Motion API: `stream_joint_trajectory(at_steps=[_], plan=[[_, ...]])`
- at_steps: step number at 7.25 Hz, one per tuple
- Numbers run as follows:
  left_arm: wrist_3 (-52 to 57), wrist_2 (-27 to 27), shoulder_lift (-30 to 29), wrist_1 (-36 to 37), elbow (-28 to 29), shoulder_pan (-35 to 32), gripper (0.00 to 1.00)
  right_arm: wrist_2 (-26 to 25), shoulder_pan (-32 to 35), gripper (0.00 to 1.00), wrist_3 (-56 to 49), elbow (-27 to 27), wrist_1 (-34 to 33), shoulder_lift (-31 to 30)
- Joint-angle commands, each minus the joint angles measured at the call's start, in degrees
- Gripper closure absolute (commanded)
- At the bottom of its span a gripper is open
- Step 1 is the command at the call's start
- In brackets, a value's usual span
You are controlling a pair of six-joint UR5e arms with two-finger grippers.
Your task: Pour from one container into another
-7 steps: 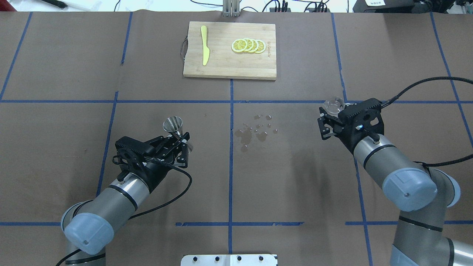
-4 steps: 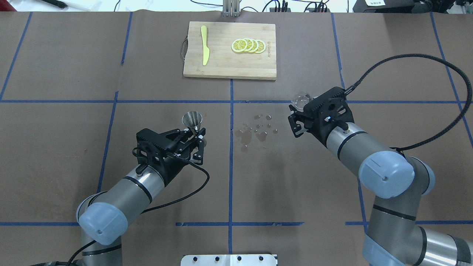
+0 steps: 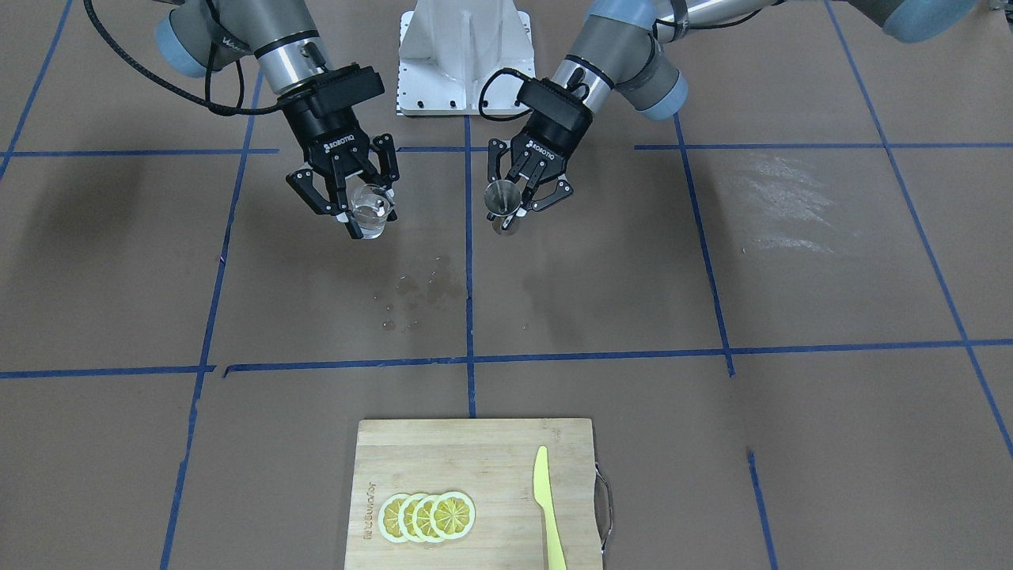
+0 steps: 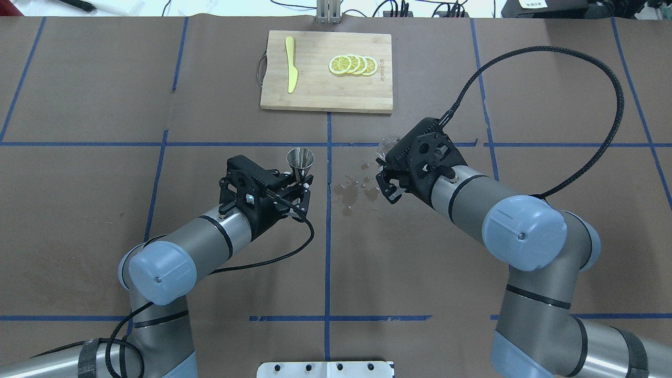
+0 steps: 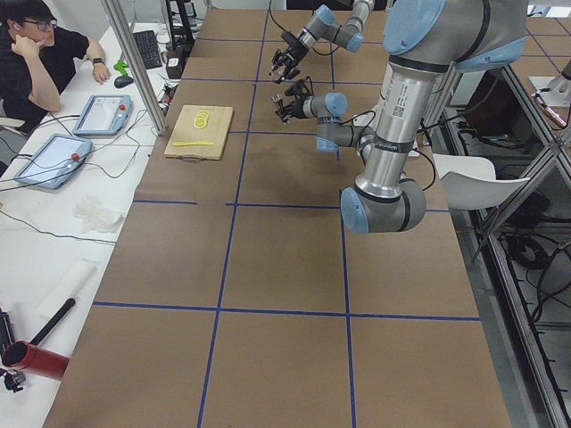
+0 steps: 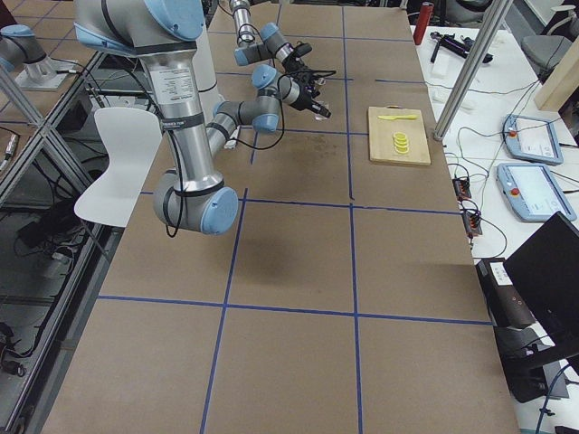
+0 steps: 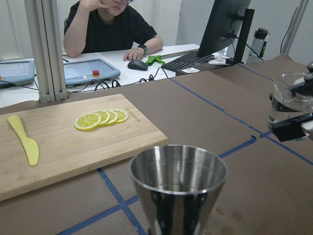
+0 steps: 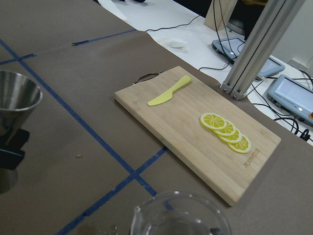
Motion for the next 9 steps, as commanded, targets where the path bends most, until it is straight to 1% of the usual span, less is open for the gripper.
stream_joint_trajectory(at_steps=[1, 2, 3, 5, 6, 9], plan=[[0.1, -2.3, -3.2, 0.1, 3.4, -0.6, 1.00, 9.5, 3.3, 1.00, -3.6, 3.4, -9.4, 3.8], [0.1, -4.0, -4.7, 0.1, 4.2, -0.9, 1.00, 9.8, 3.7, 1.00, -6.9, 4.0, -11.7, 4.6], [0.1, -4.5, -6.0, 0.2, 5.4, -0.9, 1.00, 9.7, 3.8, 1.00, -9.6, 4.0, -12.9, 4.7], [0.1, -4.7, -6.9, 0.5, 5.9, -0.9, 1.00, 9.7, 4.6, 1.00, -11.0, 4.0, -16.9, 6.6], [0.1, -5.0, -8.4, 1.0, 6.4, -0.8, 1.00, 9.5, 4.8, 1.00, -13.7, 4.0, -18.7, 7.6], [0.2, -5.4, -9.5, 2.0, 6.5, -0.4, 1.00, 9.5, 4.9, 1.00, -14.9, 3.3, -18.9, 8.1]])
